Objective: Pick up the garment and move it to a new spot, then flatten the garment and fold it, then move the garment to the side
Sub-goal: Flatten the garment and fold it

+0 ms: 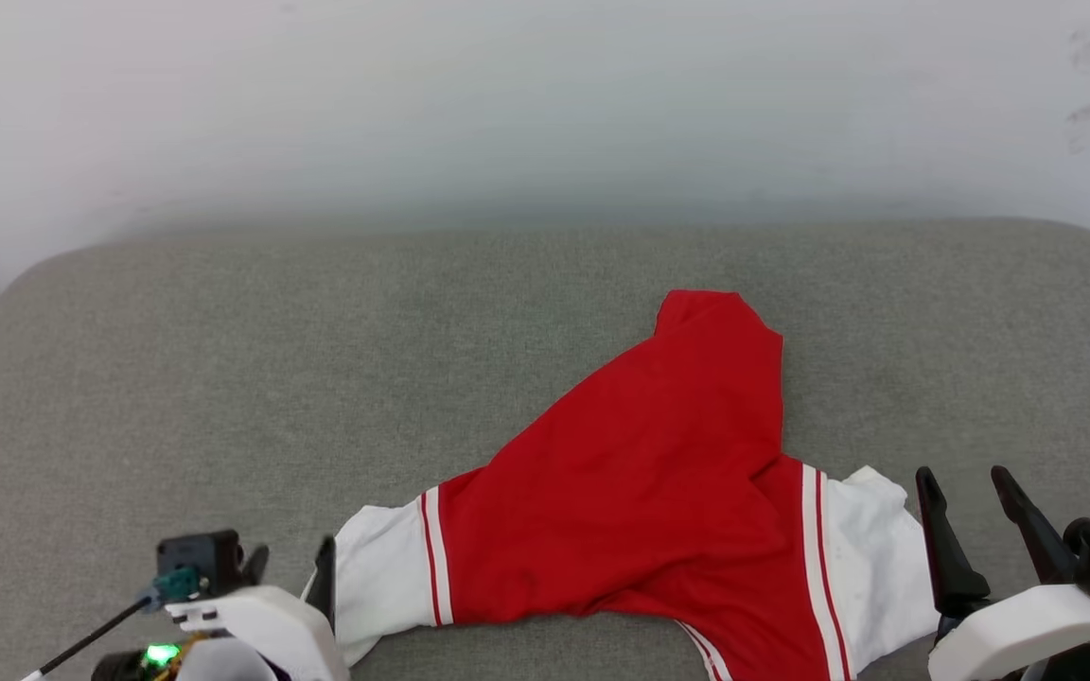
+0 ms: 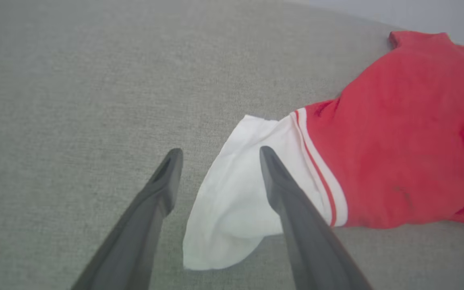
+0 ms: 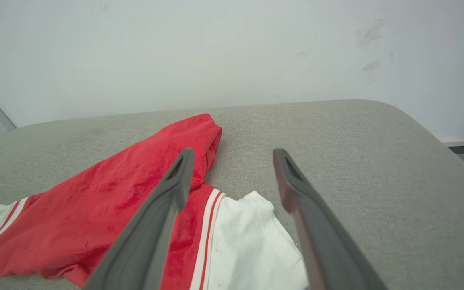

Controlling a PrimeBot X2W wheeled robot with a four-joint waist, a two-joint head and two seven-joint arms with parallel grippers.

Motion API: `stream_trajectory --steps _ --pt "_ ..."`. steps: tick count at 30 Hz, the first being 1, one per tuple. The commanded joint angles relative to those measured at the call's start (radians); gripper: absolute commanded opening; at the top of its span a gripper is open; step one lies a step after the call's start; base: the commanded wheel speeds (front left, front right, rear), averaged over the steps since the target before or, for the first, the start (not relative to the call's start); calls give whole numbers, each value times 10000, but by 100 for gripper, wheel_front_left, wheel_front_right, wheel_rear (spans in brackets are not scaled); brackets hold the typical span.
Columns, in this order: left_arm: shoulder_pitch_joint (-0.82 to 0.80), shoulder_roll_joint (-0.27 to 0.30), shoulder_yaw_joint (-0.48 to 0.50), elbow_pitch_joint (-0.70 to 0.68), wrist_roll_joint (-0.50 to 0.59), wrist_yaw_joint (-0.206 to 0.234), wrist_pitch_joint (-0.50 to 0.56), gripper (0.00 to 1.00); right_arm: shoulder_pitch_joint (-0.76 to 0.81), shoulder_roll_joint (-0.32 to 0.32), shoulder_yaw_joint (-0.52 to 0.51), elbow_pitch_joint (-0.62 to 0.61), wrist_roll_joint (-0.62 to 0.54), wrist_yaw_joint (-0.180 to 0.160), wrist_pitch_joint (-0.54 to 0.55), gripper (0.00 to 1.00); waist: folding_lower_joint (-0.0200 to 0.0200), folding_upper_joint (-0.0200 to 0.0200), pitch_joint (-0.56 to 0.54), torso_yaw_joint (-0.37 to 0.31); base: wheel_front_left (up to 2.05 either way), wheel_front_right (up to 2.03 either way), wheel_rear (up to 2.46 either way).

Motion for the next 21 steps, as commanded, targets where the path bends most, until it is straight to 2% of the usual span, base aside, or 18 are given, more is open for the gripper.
stream_trajectory --steps 1,4,9,12,13,17,21 --pt "-187 -38 75 -127 69 0 -281 100 90 11 -43 -93 -54 -11 44 100 0 0 -117 -44 0 0 0" --pt "-359 -74 112 -432 393 -135 -1259 100 178 11 -78 -180 -54 -11 174 100 0 0 -244 -84 0 0 0" --pt "-532 -215 55 -936 1006 -97 -2748 100 294 13 -107 -66 -24 -11 750 100 0 0 -374 -103 0 0 0" --pt "-517 -300 -51 -1180 1248 -32 -3172 100 434 -32 -265 245 132 -11 1882 100 0 0 -362 -36 0 0 0" --pt "-551 -330 -109 -1427 1401 36 -3359 100 336 -278 -685 610 525 -11 3203 100 0 0 -263 75 0 0 0" --pt "-582 -343 -250 -1700 1549 104 -3315 100 43 -808 -1102 1143 947 -9 5185 100 0 0 -22 306 0 0 0" --pt "-743 -325 -297 -2005 1633 167 -3274 100 -496 -1284 -1127 1517 1366 -9 6484 100 0 0 607 544 0 0 0"
